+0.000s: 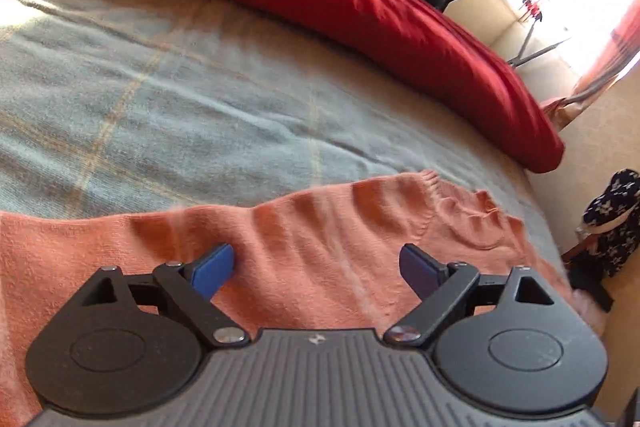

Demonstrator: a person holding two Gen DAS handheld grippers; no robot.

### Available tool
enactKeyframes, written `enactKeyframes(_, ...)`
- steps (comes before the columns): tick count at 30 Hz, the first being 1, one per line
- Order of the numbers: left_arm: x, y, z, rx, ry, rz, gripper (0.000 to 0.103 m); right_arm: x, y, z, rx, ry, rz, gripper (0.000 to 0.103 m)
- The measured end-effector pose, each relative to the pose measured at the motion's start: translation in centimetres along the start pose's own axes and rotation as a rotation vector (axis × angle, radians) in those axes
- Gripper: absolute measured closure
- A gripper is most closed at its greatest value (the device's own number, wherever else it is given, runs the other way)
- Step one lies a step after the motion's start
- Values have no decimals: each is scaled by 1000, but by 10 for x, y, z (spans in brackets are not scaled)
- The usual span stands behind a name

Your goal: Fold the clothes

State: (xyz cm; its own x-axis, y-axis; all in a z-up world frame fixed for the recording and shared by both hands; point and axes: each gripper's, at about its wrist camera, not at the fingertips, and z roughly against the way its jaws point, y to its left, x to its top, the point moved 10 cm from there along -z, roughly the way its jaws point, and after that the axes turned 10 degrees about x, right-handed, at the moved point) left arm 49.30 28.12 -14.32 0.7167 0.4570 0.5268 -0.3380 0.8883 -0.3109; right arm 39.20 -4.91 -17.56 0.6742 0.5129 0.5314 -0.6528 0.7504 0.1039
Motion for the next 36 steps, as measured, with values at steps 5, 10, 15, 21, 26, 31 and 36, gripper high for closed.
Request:
enactKeyframes(5,23,14,31,-7,-72,128,16,1,-1,1,-1,5,0,0)
enactKeyframes(10,17,67,84,83,-168,138,15,2,-2,0,-2,12,-3,0)
enactKeyframes(15,-21,164,115,362,-179,228,15,2,-2,-1,3,8,1,0)
enactKeyframes(21,-61,221,145,489,-152,241,27,3,-3,-1,6,18,4,0)
enactKeyframes(26,-37,207,156,491,-182,132,21,4,-2,-2,6,29,9,0)
enactKeyframes(31,-17,248,137,494,-190,215,17,4,-3,-2,8,33,10,0)
enactKeyframes(36,-26,293,140,605,-189,216,21,4,-3,-2,9,37,11,0)
